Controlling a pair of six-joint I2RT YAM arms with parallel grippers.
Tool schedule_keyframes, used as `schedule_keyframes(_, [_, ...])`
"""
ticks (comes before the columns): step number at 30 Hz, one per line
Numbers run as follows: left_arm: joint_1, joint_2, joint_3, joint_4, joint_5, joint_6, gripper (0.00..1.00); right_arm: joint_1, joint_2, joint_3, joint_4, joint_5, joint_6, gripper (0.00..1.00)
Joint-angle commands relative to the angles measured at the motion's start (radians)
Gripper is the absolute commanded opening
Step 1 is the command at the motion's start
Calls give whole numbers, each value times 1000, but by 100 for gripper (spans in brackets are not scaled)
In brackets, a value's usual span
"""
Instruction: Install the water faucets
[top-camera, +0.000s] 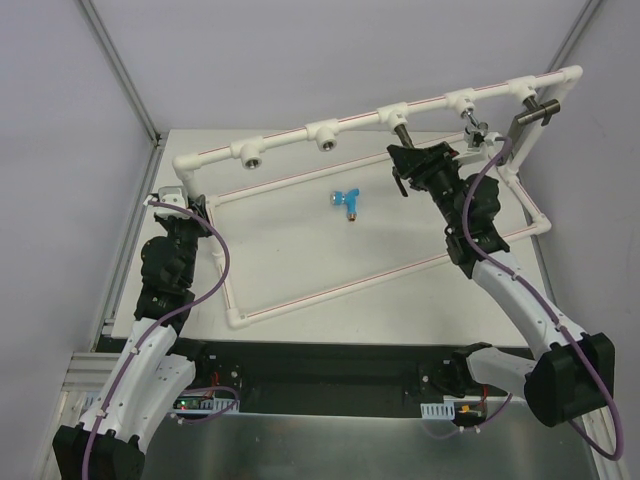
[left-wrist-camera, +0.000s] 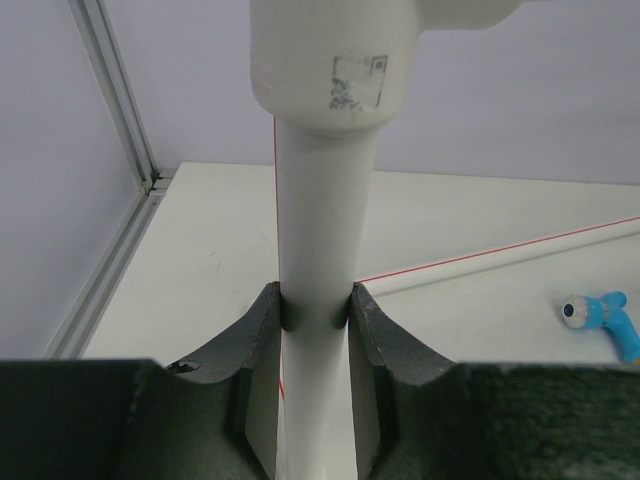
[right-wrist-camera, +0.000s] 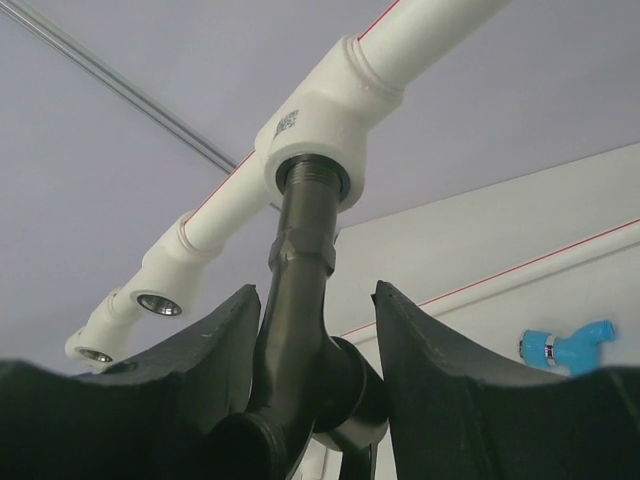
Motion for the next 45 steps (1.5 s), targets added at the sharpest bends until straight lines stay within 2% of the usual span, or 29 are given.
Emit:
schedule_keyframes(1, [-25,-4,12,40,75,-38,0,-32,-25,93,-154,-27,91,51])
schedule_keyframes(4, [-25,-7,12,38,74,-38,0,-32,-48,125,-243,-22,-13,59])
schedule_keyframes(11, [-26,-8,12,38,75,-38,0,-31,-89,187,-382,-7,-144,61])
schedule_keyframes(14, [-27,-7,12,38,77,-39,0,-31,-92,190,-383,-2,-124,47])
schedule_keyframes(15, [-27,-7,12,38,80,-41,0,-31,-88,187,-376,-5,-107,35])
schedule_keyframes(17, [-27,-7,12,38,82,-41,0,-31,-80,181,-363,-16,-38,21])
schedule_keyframes(18, [-28,-7,12,38,82,-41,0,-31,-75,175,-344,-19,-7,9])
schedule_keyframes(20, [-28,-8,12,38,82,-42,0,-32,-75,146,-324,-5,97,2])
schedule_keyframes(27, [-31,-11,12,40,83,-44,0,-27,-69,35,-168,45,430,2])
schedule_keyframes(34, [-33,-10,12,40,86,-48,0,-12,-51,-20,-60,122,643,2])
schedule_keyframes(38, [-34,-8,14,38,85,-47,0,0,-39,-9,-53,117,630,2])
schedule_keyframes(40, [-33,-11,14,38,85,-45,0,0,-45,17,-63,107,555,1])
schedule_keyframes(41, [-34,-11,14,38,85,-44,0,0,-55,32,-117,102,457,8])
schedule_keyframes(43, [-34,-13,14,36,80,-42,0,-1,-69,88,-187,102,366,23])
schedule_keyframes(44, [-34,-11,15,36,79,-41,0,0,-87,107,-239,102,270,39])
schedule_keyframes(45, [-34,-13,14,36,77,-41,0,0,-95,121,-264,101,230,47])
